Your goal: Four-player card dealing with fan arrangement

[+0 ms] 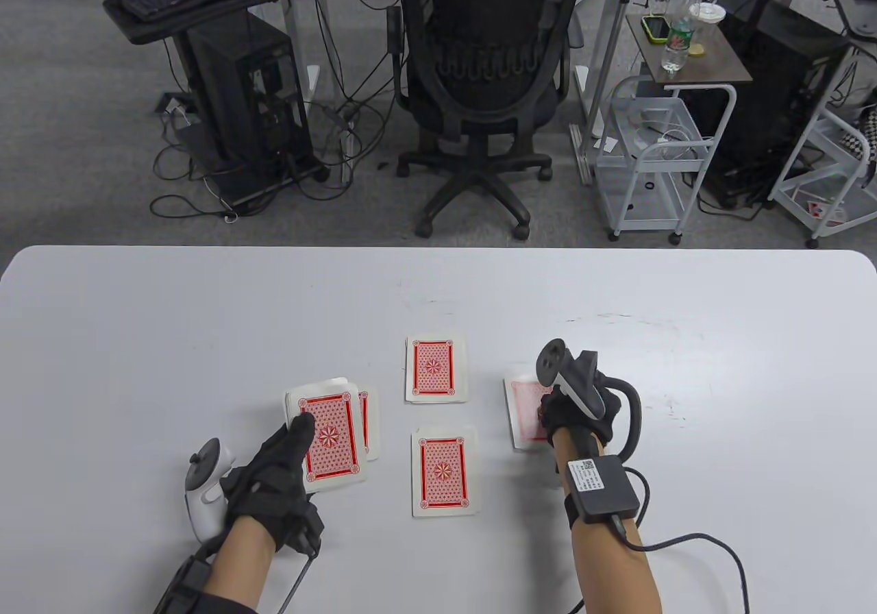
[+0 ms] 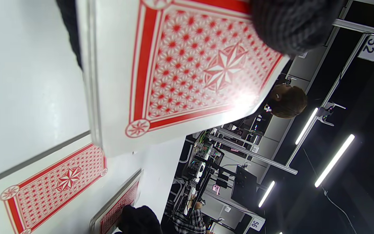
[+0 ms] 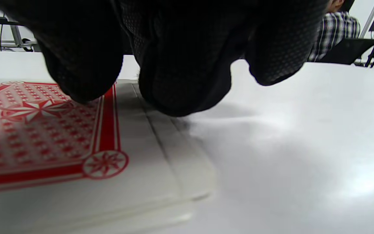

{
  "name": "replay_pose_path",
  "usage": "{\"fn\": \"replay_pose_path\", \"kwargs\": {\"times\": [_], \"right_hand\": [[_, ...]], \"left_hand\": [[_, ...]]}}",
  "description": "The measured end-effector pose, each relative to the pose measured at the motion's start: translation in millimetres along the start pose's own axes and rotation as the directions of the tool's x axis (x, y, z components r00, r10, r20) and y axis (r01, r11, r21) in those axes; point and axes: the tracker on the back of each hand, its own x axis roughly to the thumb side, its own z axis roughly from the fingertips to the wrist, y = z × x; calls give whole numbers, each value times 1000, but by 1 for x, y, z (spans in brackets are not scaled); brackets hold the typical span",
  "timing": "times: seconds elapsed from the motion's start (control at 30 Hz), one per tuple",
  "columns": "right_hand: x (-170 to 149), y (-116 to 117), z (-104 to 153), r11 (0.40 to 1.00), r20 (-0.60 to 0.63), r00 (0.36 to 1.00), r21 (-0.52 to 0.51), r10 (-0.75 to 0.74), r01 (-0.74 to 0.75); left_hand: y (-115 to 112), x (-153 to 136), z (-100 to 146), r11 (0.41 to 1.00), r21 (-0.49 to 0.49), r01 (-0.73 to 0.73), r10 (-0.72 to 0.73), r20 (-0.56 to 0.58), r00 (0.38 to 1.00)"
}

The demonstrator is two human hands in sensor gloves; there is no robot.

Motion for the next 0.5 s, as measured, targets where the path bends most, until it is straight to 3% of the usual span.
{"fn": "replay_pose_path", "kwargs": {"times": [0.13,0.23,0.33,0.5], "right_hand": [[4,-24,21,990,78,987,-20,-138,140],[17,-46,49,950,175,936,-3,-306,311],[41,-56,79,857,288,812,75,-508,509],[93,-39,121,631,420,489,334,-765,701]], "left_hand": [[-2,2,2,1000,0,1,-1,15,1000],[-6,2,3,1000,-8,5,-5,23,1000],[-11,2,5,1000,-18,10,-10,27,1000],[-18,-1,6,999,-29,34,-34,26,999]]}}
